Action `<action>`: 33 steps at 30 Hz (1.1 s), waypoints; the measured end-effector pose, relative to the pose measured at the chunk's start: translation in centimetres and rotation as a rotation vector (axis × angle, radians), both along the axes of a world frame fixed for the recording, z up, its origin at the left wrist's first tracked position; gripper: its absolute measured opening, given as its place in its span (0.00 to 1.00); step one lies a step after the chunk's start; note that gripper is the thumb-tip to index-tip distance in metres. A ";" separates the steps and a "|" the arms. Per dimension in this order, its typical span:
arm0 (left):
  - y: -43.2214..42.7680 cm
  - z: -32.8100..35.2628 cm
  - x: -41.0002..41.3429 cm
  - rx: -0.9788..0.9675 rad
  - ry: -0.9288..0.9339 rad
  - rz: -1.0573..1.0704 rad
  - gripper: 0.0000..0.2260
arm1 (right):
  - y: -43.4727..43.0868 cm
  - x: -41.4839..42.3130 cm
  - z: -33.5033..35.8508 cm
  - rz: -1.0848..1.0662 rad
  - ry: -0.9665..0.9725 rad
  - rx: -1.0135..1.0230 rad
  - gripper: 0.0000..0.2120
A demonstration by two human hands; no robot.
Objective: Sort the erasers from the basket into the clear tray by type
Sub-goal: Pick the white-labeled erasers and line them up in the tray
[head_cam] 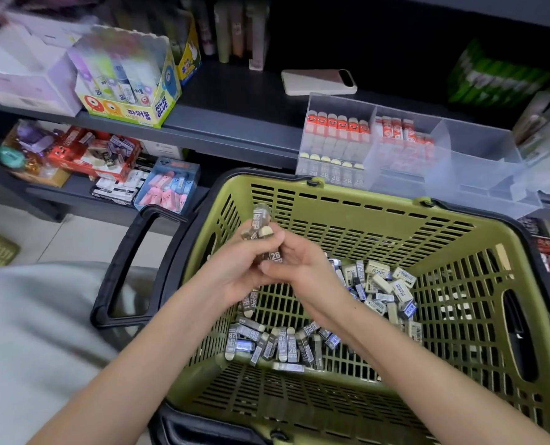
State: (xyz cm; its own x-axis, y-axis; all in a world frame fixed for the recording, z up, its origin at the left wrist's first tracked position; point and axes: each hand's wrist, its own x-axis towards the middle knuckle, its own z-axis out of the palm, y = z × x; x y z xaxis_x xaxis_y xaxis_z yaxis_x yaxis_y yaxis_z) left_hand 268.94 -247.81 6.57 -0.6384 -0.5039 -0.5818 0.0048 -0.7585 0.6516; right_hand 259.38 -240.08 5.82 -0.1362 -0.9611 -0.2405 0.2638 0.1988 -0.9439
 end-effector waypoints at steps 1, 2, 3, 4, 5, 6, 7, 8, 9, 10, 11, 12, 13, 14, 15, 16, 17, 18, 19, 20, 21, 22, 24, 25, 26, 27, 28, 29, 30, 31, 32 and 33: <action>-0.1 -0.1 0.3 0.012 0.012 0.002 0.16 | 0.2 -0.5 0.1 0.028 -0.144 0.022 0.34; -0.2 -0.2 0.7 0.022 0.021 0.003 0.17 | 0.3 -1.2 0.2 0.038 -0.279 0.041 0.37; -0.2 -0.3 1.0 0.006 0.013 0.005 0.17 | 0.4 -1.8 0.2 0.025 -0.369 0.050 0.37; -0.2 -0.2 1.2 -0.049 -0.019 0.008 0.17 | 0.4 -2.3 0.1 -0.015 -0.402 0.050 0.35; -0.3 -0.2 1.5 -0.122 -0.060 0.023 0.16 | 0.3 -2.6 -0.3 -0.080 -0.372 0.055 0.30; -0.5 -0.1 1.8 -0.198 -0.093 0.050 0.14 | 0.2 -2.8 -1.0 -0.158 -0.280 0.083 0.25; -0.7 0.1 2.1 -0.280 -0.116 0.076 0.11 | -0.1 -2.8 -2.1 -0.221 -0.131 0.140 0.20; -1.0 0.3 2.5 -0.365 -0.127 0.091 0.09 | -0.3 -2.6 -3.4 -0.234 0.052 0.224 0.17; -1.3 0.6 2.9 -0.447 -0.126 0.097 0.07 | -0.6 -2.3 -4.9 -0.174 0.222 0.317 0.17; -1.5 0.9 3.3 -0.513 -0.112 0.099 0.06 | -0.9 -1.8 -6.6 -0.060 0.346 0.406 0.21; -1.7 1.2 3.5 -0.561 -0.086 0.101 0.07 | -1.2 -1.1 -8.2 0.067 0.430 0.486 0.27; -1.8 1.4 3.8 -0.583 -0.048 0.105 0.08 | -1.5 -0.4 -9.8 0.183 0.512 0.543 0.33; -1.9 1.5 3.9 -0.576 -0.002 0.111 0.09 | -1.9 0.4 -11.1 0.280 0.618 0.565 0.38; -2.0 1.5 4.0 -0.546 0.048 0.114 0.09 | -2.4 1.2 -12.4 0.355 0.742 0.563 0.42; -2.1 1.4 4.0 -0.514 0.089 0.109 0.09 | -2.8 1.8 -13.5 0.404 0.856 0.546 0.43; -2.2 1.3 4.0 -0.499 0.117 0.095 0.08 | -3.2 2.3 -14.3 0.429 0.945 0.525 0.44; -2.2 1.1 4.0 -0.504 0.128 0.074 0.07 | -3.4 2.5 -14.8 0.431 1.007 0.502 0.44; -2.3 0.9 3.9 -0.516 0.132 0.055 0.05 | -3.5 2.7 -15.3 0.418 1.033 0.479 0.42; -2.3 0.8 3.9 -0.525 0.132 0.045 0.04 | -3.3 2.7 -15.7 0.400 1.030 0.450 0.39; -2.4 0.7 3.8 -0.518 0.134 0.048 0.04 | -3.0 2.7 -16.0 0.390 1.019 0.417 0.36; -2.5 0.7 3.8 -0.493 0.141 0.063 0.05 | -2.6 2.7 -16.3 0.388 1.008 0.384 0.33; -2.7 0.6 3.9 -0.460 0.155 0.084 0.07 | -2.3 2.6 -16.5 0.386 0.999 0.357 0.31; -2.8 0.4 3.9 -0.413 0.185 0.112 0.10 | -1.9 2.4 -16.7 0.374 0.980 0.314 0.26; -2.8 0.5 3.9 -0.406 0.192 0.115 0.11 | -1.8 2.4 -16.7 0.374 0.964 0.295 0.23; -2.8 0.5 3.9 -0.408 0.194 0.114 0.12 | -1.7 2.3 -16.6 0.376 0.935 0.280 0.20; -2.8 0.4 3.8 -0.413 0.192 0.112 0.12 | -1.5 2.2 -16.5 0.373 0.893 0.272 0.17; -2.8 0.4 3.8 -0.424 0.186 0.105 0.12 | -1.4 2.0 -16.4 0.361 0.847 0.272 0.15; -2.7 0.4 3.8 -0.440 0.171 0.090 0.11 | -1.2 1.9 -16.3 0.337 0.798 0.276 0.14; -2.7 0.3 3.7 -0.464 0.144 0.071 0.11 | -1.0 1.6 -16.2 0.308 0.747 0.283 0.13; -2.7 0.2 3.6 -0.490 0.111 0.052 0.11 | -0.9 1.2 -15.9 0.277 0.687 0.296 0.13; -2.6 0.1 3.6 -0.517 0.081 0.034 0.11 | -0.8 0.8 -15.5 0.245 0.617 0.315 0.12; -2.6 0.1 3.4 -0.538 0.056 0.024 0.11 | -0.8 0.3 -14.8 0.211 0.532 0.336 0.11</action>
